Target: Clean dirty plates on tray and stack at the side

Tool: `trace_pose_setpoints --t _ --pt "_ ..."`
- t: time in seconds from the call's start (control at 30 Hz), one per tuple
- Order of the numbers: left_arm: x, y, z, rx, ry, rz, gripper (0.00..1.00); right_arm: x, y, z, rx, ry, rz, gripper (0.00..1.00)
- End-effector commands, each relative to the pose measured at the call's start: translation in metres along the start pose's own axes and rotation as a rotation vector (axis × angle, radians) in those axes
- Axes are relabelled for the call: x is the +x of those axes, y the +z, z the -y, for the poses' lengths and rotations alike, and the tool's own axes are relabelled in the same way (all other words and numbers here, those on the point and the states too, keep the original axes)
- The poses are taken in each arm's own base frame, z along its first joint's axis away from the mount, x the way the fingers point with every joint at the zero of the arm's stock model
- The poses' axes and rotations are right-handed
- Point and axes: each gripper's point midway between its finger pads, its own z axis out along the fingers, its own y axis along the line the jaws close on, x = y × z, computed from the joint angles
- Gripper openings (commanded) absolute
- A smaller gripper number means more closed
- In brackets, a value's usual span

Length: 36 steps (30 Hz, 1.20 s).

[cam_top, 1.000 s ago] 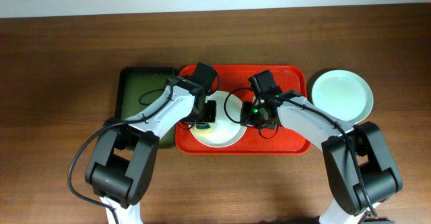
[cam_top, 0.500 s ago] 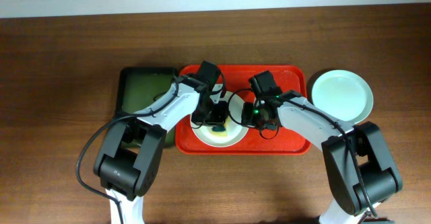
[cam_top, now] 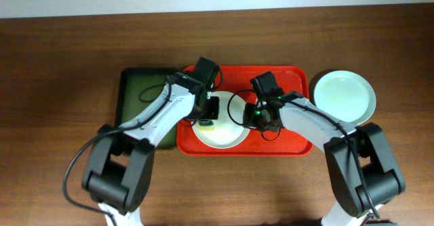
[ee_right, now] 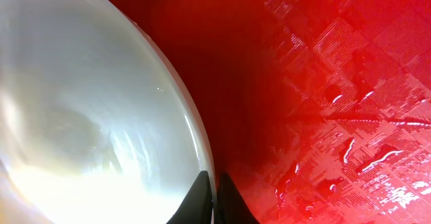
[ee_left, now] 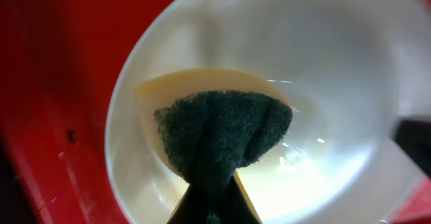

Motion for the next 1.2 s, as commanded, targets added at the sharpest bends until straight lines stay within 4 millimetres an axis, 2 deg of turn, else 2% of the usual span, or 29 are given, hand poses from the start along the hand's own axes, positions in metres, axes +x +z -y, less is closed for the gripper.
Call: trace_pose_setpoints --t 0.0,0.13,0.2,0.27,0.3,0.4,0.5,0.63,0.7,0.9,1.03,1.17 --pt "0.006 0.030 -0.010 -0.041 -0.033 -0.046 0.00 0.012 0.006 0.003 0.015 -0.001 -0.030 0.05" --pt "0.017 0.055 -0.019 -0.086 -0.069 -0.103 0.00 0.012 0.006 0.003 0.015 -0.001 -0.030 0.05" --pt "0.029 0.066 -0.009 -0.022 -0.075 -0.168 0.00 0.012 0.006 0.003 0.015 -0.001 -0.030 0.05" --pt "0.046 0.073 0.024 0.177 0.008 -0.262 0.00 0.011 0.006 0.003 0.014 -0.001 -0.029 0.05" --pt "0.051 0.074 0.035 0.236 0.041 -0.286 0.00 0.011 0.006 0.003 0.014 -0.001 -0.029 0.05" --pt "0.052 0.065 0.048 0.296 0.058 -0.287 0.00 0.012 0.006 0.003 0.015 -0.005 -0.030 0.05" --pt "0.037 0.040 0.053 0.305 0.085 -0.207 0.00 0.012 0.006 0.003 0.014 -0.005 -0.030 0.05" --pt "0.000 -0.008 0.030 0.180 0.079 -0.003 0.00 0.012 0.006 0.003 0.014 -0.005 -0.030 0.05" --pt "-0.005 -0.012 0.023 0.130 0.080 0.031 0.00 0.012 0.006 0.003 0.014 -0.005 -0.030 0.05" --pt "0.001 0.016 0.002 0.014 0.074 -0.009 0.00 0.012 0.006 0.003 0.014 -0.005 -0.030 0.05" --pt "0.000 0.039 -0.033 -0.168 0.001 -0.010 0.00 0.012 0.006 0.003 0.015 -0.005 -0.030 0.05" --pt "0.008 0.047 -0.024 -0.116 -0.003 -0.048 0.00 0.012 0.006 0.003 0.014 -0.005 -0.030 0.05"
